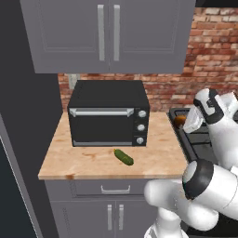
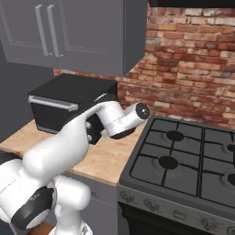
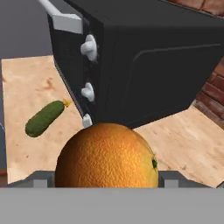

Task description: Place the beer on the top shelf of the fridge to keep it out of children's reach, and place the cucumber and orange on lower shelves for easy access.

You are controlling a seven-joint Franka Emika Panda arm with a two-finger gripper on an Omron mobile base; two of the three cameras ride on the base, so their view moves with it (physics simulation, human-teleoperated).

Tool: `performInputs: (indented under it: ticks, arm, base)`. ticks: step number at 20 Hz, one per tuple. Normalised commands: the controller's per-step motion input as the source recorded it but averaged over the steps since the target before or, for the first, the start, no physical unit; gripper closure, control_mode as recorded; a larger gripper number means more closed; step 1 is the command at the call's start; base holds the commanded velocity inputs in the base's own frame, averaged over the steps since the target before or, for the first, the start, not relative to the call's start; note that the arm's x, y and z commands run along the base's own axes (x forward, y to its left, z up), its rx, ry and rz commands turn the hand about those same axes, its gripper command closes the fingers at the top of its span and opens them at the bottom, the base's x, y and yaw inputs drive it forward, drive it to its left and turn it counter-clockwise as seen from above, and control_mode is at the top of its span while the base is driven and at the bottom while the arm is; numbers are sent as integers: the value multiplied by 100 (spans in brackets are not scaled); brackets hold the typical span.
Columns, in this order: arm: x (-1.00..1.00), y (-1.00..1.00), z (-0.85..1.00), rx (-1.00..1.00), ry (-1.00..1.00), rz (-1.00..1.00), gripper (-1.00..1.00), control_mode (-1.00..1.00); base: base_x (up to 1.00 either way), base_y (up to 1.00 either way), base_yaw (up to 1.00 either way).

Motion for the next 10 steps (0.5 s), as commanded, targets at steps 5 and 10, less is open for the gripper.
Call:
performInputs:
  ticks: [5, 10]
  arm:
    - [-100, 7, 78, 0, 18, -27, 100, -100]
    - [-100, 29, 50, 0, 23, -26, 100, -100]
  base:
    - [0, 0, 0]
    - [0, 0, 0]
